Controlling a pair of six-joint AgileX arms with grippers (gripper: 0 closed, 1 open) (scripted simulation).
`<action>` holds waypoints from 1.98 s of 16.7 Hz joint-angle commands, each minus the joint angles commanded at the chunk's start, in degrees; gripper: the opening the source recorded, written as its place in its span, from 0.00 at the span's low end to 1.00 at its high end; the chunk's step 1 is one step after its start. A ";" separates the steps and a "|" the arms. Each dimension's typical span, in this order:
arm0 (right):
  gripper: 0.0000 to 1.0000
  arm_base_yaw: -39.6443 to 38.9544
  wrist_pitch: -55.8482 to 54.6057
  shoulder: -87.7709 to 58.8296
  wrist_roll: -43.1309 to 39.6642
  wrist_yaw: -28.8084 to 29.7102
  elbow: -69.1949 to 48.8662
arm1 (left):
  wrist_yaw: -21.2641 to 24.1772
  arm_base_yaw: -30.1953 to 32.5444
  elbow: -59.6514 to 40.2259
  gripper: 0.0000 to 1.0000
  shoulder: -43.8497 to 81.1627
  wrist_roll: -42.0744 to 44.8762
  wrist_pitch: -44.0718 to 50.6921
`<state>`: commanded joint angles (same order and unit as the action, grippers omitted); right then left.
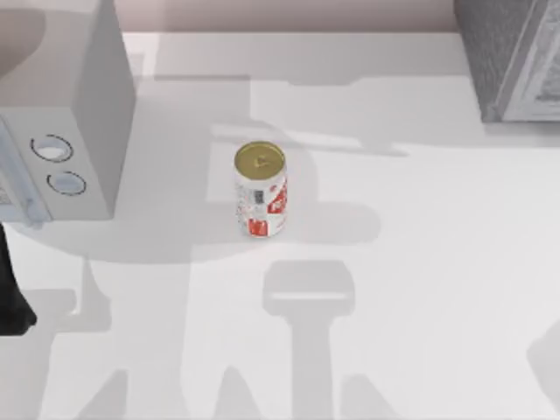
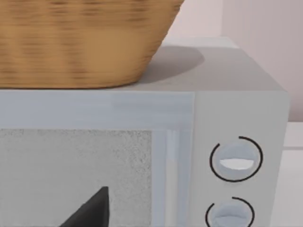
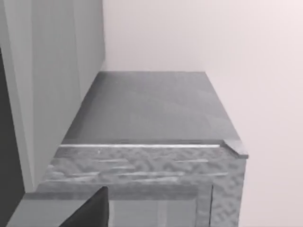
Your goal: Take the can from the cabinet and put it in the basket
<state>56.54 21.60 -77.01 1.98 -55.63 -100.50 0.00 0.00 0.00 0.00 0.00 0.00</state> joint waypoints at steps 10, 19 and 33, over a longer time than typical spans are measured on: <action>1.00 -43.26 2.41 -0.34 -0.51 43.19 -1.31 | 0.00 0.00 0.00 1.00 0.00 0.00 0.00; 1.00 -79.75 3.40 2.62 -0.92 79.50 1.39 | 0.00 0.00 0.00 1.00 0.00 0.00 0.00; 1.00 -75.86 1.31 -4.28 -1.55 78.15 -4.64 | 0.00 0.00 0.00 1.00 0.00 0.00 0.00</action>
<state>-19.32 22.91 -81.29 0.43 22.52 -105.14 0.00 0.00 0.00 0.00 0.00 0.00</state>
